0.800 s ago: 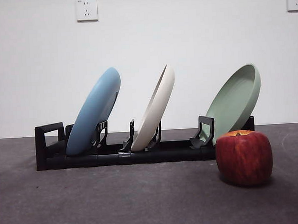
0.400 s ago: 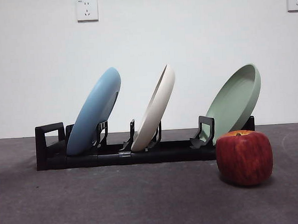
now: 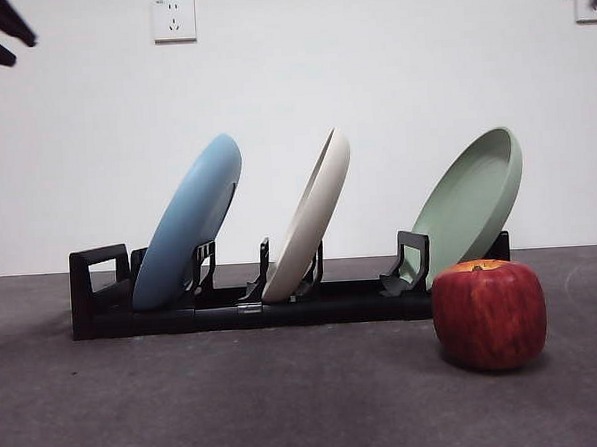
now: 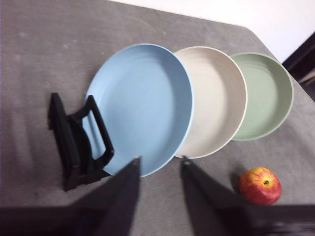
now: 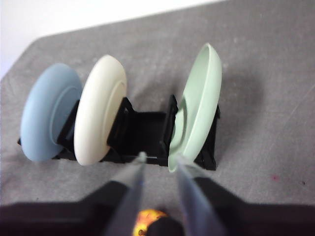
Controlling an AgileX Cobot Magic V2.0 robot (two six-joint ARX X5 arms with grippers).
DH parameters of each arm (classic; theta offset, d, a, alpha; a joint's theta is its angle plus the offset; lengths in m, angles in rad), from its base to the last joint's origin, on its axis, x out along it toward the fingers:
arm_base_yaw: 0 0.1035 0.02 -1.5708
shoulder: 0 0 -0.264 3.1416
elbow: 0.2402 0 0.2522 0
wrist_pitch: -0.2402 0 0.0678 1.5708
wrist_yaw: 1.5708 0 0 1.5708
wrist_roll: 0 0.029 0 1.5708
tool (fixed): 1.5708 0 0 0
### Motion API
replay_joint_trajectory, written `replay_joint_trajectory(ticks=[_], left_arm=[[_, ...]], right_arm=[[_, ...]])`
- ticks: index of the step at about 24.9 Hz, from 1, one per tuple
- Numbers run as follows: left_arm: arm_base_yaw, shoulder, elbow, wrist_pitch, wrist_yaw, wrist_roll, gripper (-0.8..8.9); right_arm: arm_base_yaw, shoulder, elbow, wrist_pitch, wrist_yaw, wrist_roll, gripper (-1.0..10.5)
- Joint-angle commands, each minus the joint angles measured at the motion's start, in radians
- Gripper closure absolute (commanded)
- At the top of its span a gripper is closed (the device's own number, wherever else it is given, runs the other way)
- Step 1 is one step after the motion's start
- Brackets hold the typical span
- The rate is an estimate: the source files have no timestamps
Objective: Take the blue plate from the plate rack,put the plate on the table,take the apple from the table,put the apple in the plate
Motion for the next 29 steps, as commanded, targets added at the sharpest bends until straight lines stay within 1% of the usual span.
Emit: replay_joint_trajectory(ticks=[1,4,10,13,15,19,20,22,24,25,27,28,29], left_arm=[[-0.023,0.038,0.021,0.025,0.005,0.003,4.68],[-0.057,0.094,0.064,0.033,0.003,-0.011,4.68],[-0.188,0.377,0.344,-0.035,-0.011,-0.006,4.68],[-0.25,0.52,0.485,-0.088,-0.096,0.02,4.69],[-0.279,0.605,0.547,-0.086,-0.137,0.027,4.68],[-0.303,0.735,0.593,-0.082,-0.187,0.027,4.68],[-0.306,0.758,0.593,-0.08,-0.192,0.027,4.68],[-0.306,0.79,0.593,-0.077,-0.195,0.028,4.69],[-0.311,0.8,0.593,-0.078,-0.221,0.028,4.8],[-0.311,0.8,0.593,-0.077,-0.231,0.028,5.59],[-0.312,0.8,0.594,-0.077,-0.227,0.044,7.93],[-0.311,0.8,0.594,-0.077,-0.227,0.046,8.25],[-0.311,0.799,0.595,-0.077,-0.227,0.046,8.22]], right_arm=[[0.002,0.031,0.016,0.004,-0.002,-0.011,6.6],[0.002,0.045,0.018,0.004,-0.002,-0.011,6.6],[0.002,0.045,0.018,-0.008,-0.002,-0.011,6.6],[0.002,0.045,0.018,-0.008,-0.001,-0.011,6.6],[0.002,0.045,0.018,-0.008,0.0,-0.012,6.6],[0.002,0.045,0.018,-0.008,0.0,-0.016,6.6],[0.002,0.045,0.018,-0.008,0.0,-0.032,6.6],[0.002,0.045,0.018,-0.008,0.002,-0.038,6.6],[0.002,0.045,0.018,-0.008,0.003,-0.038,6.6],[0.002,0.045,0.018,-0.008,0.003,-0.038,6.6],[0.002,0.045,0.018,-0.008,0.003,-0.038,6.6],[0.002,0.045,0.018,-0.008,0.007,-0.038,6.6],[0.002,0.045,0.018,-0.008,0.006,-0.038,6.6]])
